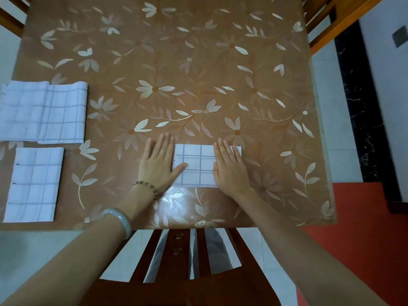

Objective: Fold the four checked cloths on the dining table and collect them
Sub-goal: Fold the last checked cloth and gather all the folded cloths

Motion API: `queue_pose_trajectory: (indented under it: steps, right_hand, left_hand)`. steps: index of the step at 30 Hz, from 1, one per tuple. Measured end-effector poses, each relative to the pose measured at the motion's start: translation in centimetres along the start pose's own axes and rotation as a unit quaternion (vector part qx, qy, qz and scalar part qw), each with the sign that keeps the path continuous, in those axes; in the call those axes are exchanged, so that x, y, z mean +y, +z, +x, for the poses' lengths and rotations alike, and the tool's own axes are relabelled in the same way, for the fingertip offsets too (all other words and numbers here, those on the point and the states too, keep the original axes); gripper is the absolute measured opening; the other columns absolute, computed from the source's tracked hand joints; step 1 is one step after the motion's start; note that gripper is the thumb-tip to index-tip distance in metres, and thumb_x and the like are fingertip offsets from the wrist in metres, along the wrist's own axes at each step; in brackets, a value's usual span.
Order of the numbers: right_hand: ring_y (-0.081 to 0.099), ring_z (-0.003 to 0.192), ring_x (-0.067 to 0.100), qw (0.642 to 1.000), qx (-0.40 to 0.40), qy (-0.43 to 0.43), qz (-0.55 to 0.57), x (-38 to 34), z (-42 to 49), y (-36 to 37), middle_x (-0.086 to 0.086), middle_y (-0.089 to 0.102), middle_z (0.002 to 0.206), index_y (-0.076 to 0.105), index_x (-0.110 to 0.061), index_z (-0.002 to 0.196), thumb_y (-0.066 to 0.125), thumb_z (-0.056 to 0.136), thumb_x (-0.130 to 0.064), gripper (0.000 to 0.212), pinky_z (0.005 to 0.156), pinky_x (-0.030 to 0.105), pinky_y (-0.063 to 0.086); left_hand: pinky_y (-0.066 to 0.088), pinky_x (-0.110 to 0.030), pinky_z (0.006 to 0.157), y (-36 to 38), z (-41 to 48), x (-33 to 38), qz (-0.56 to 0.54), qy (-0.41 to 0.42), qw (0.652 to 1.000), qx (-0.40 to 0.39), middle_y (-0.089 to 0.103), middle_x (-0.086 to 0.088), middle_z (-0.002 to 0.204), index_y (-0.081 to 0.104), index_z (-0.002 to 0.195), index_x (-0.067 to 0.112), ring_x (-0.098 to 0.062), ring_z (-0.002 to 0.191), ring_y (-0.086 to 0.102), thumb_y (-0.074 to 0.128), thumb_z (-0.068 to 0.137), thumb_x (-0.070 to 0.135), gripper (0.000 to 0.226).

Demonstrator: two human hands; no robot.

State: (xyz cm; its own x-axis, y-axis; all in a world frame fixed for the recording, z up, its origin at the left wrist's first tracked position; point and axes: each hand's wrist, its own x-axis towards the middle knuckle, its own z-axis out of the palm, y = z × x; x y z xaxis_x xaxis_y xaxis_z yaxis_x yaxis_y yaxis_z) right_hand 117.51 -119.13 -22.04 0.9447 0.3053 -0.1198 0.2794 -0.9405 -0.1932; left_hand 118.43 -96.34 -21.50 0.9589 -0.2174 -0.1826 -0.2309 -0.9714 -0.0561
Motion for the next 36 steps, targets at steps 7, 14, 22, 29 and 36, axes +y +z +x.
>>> queue_pose_trajectory:
  steps: [7,14,22,29,36]
  right_hand:
    - [0.033,0.14,0.026,1.0,-0.009,0.004,0.001,-0.1,-0.1,-0.2,0.017,0.037,0.149,0.037,0.001,0.142,0.027,0.095,-0.027,0.056,0.115,0.043,0.021]
    - [0.031,0.141,0.028,1.0,-0.022,-0.003,-0.02,0.1,0.0,0.0,0.018,0.034,0.15,0.034,0.001,0.143,0.023,0.096,-0.027,0.056,0.116,0.045,0.024]
    - [0.029,0.142,0.026,1.0,-0.021,0.005,-0.011,0.1,-0.1,0.0,0.016,0.034,0.151,0.035,0.0,0.144,0.025,0.095,-0.025,0.056,0.117,0.044,0.022]
    - [0.006,0.147,0.022,0.992,-0.008,0.05,0.113,-1.0,0.7,-1.1,0.011,0.015,0.158,0.024,-0.005,0.148,0.036,0.094,-0.016,0.056,0.12,0.038,-0.001]
    - [0.002,0.147,0.019,0.994,-0.043,-0.007,0.096,-4.1,1.3,0.0,0.009,0.009,0.16,0.007,-0.01,0.151,0.005,0.096,-0.043,0.064,0.12,0.036,-0.001]
  left_hand:
    - [0.012,-0.043,0.115,-2.2,1.3,6.5,-0.102,0.152,0.983,0.021,0.029,-0.015,0.153,0.027,0.146,0.002,-0.027,0.142,0.027,0.01,0.1,0.045,0.065]
    - [0.009,-0.048,0.117,0.6,1.1,4.8,-0.067,0.128,0.989,-0.031,0.026,-0.006,0.156,0.022,0.149,0.01,-0.02,0.144,0.022,0.008,0.099,0.052,0.067]
    - [0.004,-0.051,0.117,-0.8,-0.1,-0.5,-0.038,0.056,0.997,0.033,0.012,-0.008,0.154,0.017,0.149,0.006,-0.02,0.144,0.009,0.015,0.089,0.07,0.088]
    - [0.011,-0.052,0.116,0.0,1.3,3.0,0.018,0.182,0.982,-0.041,0.019,-0.011,0.157,0.019,0.15,0.004,-0.022,0.146,0.017,0.009,0.089,0.072,0.092]
    - [0.009,-0.054,0.117,0.4,1.3,2.7,0.014,0.181,0.982,-0.049,0.016,-0.008,0.158,0.016,0.151,0.006,-0.021,0.146,0.014,0.006,0.09,0.07,0.089]
